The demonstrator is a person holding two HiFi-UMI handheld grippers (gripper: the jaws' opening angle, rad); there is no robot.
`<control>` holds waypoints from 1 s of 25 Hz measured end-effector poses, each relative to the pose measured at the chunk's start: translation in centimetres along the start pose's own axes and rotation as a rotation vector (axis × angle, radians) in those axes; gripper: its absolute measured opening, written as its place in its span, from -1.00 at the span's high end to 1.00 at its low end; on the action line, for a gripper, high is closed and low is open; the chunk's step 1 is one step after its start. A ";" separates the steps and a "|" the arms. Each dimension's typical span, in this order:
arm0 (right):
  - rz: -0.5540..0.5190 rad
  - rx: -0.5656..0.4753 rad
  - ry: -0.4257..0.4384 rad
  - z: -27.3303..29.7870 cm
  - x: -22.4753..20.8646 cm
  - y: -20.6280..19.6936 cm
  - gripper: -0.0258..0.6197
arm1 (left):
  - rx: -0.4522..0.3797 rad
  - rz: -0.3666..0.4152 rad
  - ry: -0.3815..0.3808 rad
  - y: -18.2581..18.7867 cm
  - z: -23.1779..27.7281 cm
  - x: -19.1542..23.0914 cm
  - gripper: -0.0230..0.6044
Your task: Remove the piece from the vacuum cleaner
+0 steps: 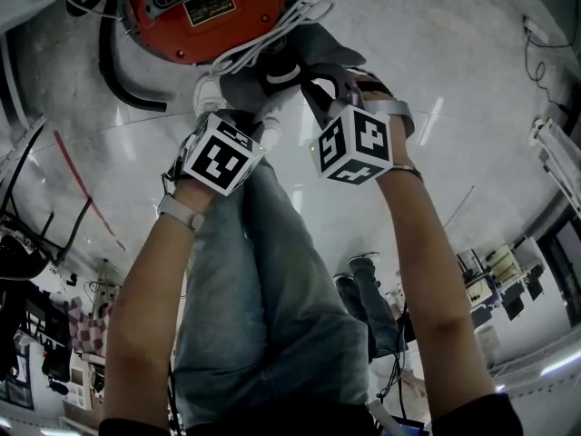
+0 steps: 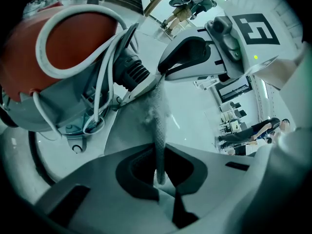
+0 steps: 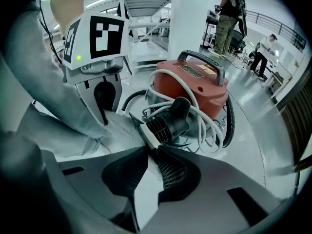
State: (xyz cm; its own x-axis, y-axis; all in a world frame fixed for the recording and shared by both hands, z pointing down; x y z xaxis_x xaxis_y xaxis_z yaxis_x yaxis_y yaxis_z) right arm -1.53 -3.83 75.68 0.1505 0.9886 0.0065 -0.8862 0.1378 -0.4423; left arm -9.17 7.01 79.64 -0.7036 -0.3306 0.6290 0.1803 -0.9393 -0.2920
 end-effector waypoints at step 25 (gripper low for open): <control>0.140 -0.026 -0.060 -0.6 1.8 -0.3 0.73 | 0.045 0.116 0.115 -0.1 -0.4 1.9 0.82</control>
State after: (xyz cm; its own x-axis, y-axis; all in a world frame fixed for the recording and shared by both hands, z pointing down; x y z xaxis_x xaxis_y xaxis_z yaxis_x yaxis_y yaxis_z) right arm -0.71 -2.18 75.29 -0.0012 1.0000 -0.0037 -0.8848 -0.0028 -0.4660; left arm -10.82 6.52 80.56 -0.7501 -0.4265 0.5053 0.2935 -0.8995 -0.3236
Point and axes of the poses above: the fingertips, and each gripper's own axes: z forward along the fingers, x to its left, y out of its top, the point moved 7 cm from there along -z, backward along the fingers, and after that the axes turned 8 degrees about -x, right-handed, at the moved point
